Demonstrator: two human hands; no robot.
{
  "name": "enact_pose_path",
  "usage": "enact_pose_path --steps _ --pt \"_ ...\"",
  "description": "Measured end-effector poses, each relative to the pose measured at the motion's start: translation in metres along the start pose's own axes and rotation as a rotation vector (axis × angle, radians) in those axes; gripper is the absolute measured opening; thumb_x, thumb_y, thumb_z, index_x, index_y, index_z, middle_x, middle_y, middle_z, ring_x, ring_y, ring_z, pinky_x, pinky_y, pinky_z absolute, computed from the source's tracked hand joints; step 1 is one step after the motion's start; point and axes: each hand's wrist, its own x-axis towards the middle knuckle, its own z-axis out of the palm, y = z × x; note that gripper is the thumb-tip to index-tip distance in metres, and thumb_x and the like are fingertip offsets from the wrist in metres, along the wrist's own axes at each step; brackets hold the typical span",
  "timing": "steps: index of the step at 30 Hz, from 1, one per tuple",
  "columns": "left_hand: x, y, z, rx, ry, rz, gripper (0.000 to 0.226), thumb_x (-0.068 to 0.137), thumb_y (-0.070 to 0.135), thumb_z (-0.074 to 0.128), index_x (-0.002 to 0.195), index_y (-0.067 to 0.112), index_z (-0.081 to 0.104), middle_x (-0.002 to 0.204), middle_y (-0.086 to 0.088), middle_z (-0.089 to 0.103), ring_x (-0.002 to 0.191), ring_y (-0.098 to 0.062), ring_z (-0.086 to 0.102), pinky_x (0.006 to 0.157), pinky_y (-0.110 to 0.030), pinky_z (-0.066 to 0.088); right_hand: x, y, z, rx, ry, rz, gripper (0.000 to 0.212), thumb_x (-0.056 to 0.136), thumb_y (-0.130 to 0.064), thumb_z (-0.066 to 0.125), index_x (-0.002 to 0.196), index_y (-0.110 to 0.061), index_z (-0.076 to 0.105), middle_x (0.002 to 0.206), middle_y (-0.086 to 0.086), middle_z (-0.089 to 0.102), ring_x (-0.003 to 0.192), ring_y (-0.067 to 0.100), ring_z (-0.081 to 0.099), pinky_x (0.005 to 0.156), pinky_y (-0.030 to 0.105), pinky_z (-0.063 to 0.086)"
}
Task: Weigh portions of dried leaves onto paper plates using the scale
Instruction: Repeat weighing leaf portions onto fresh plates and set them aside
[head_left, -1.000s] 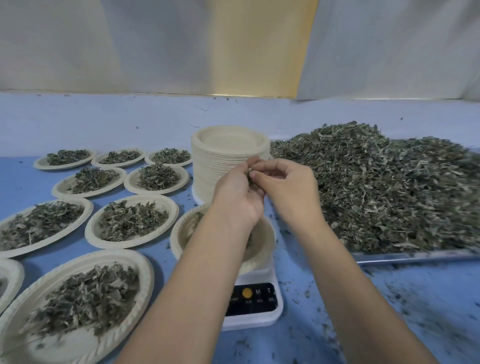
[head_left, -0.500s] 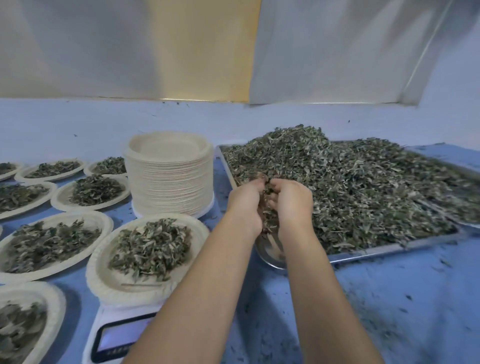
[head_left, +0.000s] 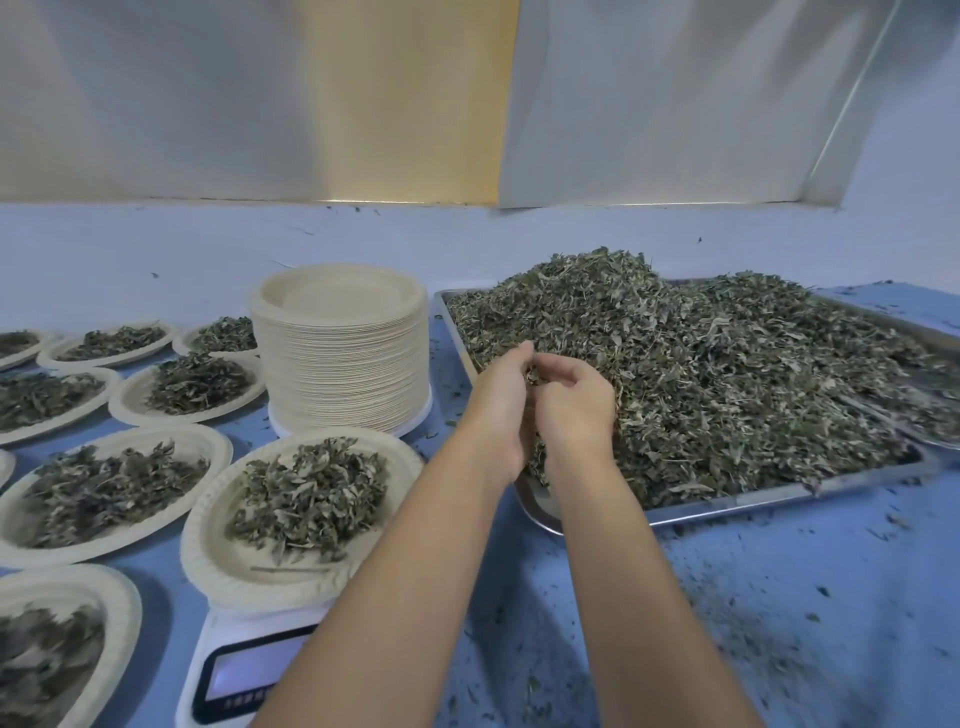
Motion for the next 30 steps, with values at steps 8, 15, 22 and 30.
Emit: enact_pose_path --steps 8,15,22,30 --pt "-0.012 0.006 -0.011 -0.117 -0.002 0.059 0.025 0.099 0.032 0.046 0.1 0.012 0.059 0.064 0.012 0.052 0.057 0.0 0.051 0.05 -0.012 0.039 -0.008 -0.004 0.01 0.144 -0.037 0.051 0.025 0.082 -0.003 0.049 0.088 -0.017 0.069 0.079 0.006 0.069 0.065 0.017 0.061 0.062 0.028 0.047" --pt "-0.038 0.038 -0.045 -0.137 0.076 0.243 0.025 0.101 0.018 0.04 0.081 0.01 0.052 0.065 0.001 0.048 0.036 -0.001 0.045 0.045 -0.012 0.037 -0.042 -0.019 0.039 0.29 -0.242 -0.067 0.031 0.085 0.003 0.047 0.08 -0.016 0.071 0.076 0.001 0.072 0.073 0.014 0.068 0.063 0.02 0.054" --pt "-0.076 0.063 -0.097 -0.033 0.108 0.325 0.032 0.099 0.028 0.042 0.121 0.009 0.056 0.141 -0.005 0.049 0.136 -0.015 0.037 0.109 -0.03 0.029 -0.075 -0.009 0.062 0.027 -0.418 -0.228 0.025 0.089 -0.01 0.053 0.094 -0.027 0.071 0.1 -0.012 0.069 0.103 0.006 0.061 0.098 0.033 0.047" --pt "-0.098 0.067 -0.149 0.161 0.231 0.435 0.032 0.102 0.027 0.034 0.116 0.012 0.059 0.121 -0.001 0.061 0.117 -0.012 0.055 0.104 -0.026 0.038 -0.072 0.005 0.062 -0.043 -0.378 -0.172 0.025 0.089 -0.007 0.053 0.093 -0.022 0.072 0.097 -0.013 0.07 0.099 0.002 0.061 0.095 0.026 0.046"
